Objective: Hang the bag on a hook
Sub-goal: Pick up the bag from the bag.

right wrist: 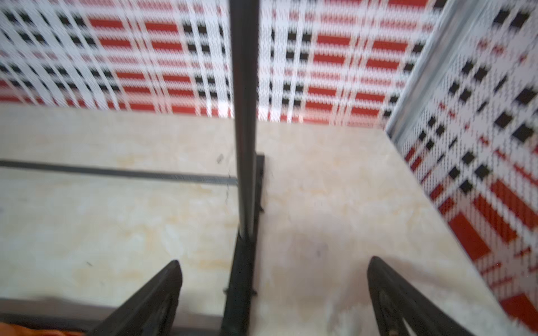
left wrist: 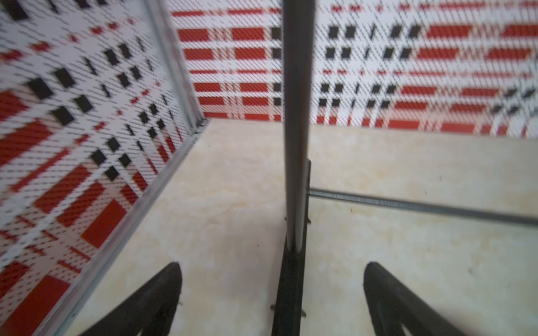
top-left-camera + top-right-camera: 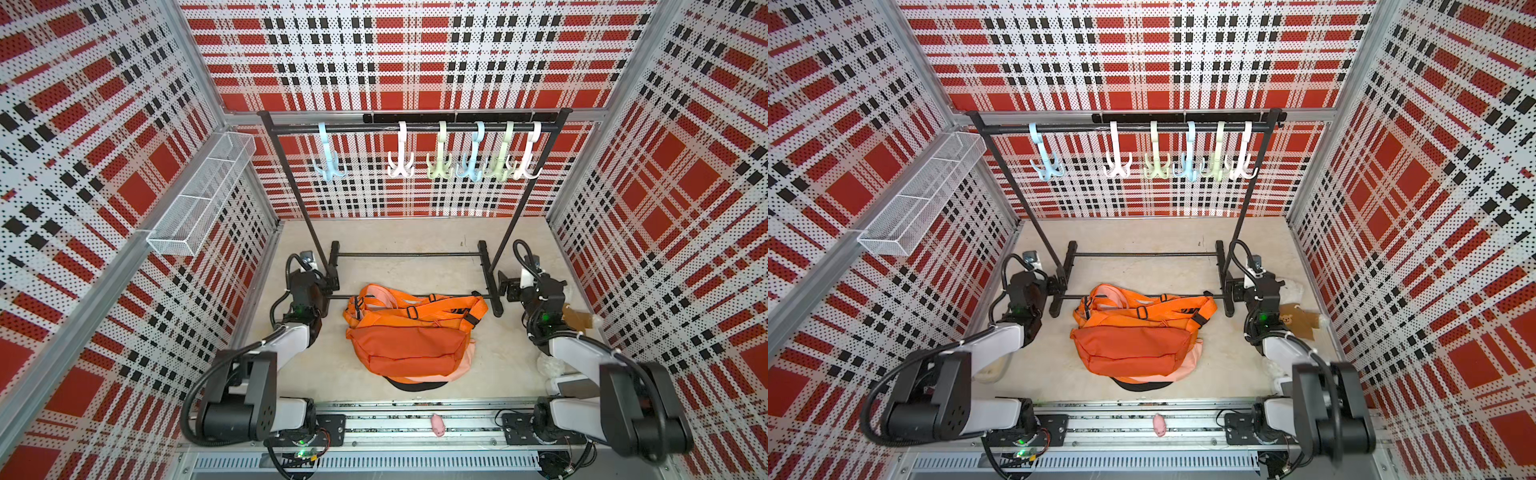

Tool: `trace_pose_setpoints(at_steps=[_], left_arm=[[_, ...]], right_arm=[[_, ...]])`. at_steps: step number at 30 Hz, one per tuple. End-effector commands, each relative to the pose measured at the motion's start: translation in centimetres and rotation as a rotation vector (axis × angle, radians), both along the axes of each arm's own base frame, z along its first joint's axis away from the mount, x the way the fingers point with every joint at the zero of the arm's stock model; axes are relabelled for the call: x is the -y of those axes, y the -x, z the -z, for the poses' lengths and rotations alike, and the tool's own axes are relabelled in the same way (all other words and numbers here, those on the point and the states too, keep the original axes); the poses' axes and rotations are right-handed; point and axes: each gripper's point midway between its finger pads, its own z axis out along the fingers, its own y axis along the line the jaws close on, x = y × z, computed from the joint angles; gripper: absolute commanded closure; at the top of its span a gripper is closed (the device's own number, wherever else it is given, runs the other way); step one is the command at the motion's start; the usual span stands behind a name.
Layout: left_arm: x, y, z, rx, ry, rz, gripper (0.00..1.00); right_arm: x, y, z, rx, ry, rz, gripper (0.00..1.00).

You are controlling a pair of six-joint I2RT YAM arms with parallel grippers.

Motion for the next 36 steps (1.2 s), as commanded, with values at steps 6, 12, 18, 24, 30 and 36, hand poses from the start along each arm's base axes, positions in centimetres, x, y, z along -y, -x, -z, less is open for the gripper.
trace_pose_setpoints(at_steps=[6,12,18,24,30,36], left_arm=[[-0.1,5.2,-4.9,-0.163,0.418,0.009,0.01],[5.7,10.1,-8.6,-0.184,0.329,0.169,0.01],[8.6,16.1,-8.1,-0.240,0.369,0.228,0.01],[9.9,19.8,-8.6,-0.205,0.454,0.328,0.01],[11.0,22.0,-8.6,-0.204,0.591,0.412,0.01],[10.4,23.7,-8.2,-0.180,0.645,0.419,0.01]], right_arm=[[-1.8,3.5,2.6,-0.439,-0.430,0.076,0.00],[-8.4,7.3,-3.4,-0.347,-0.234,-0.134,0.00],[-16.6,13.5,-5.1,-0.358,-0.009,-0.472,0.00],[-21.6,19.5,-5.1,-0.499,0.104,-0.744,0.00],[-26.3,24.7,-1.7,-0.638,0.271,-0.921,0.00],[-29.0,25.6,2.6,-0.716,0.411,-0.922,0.00]])
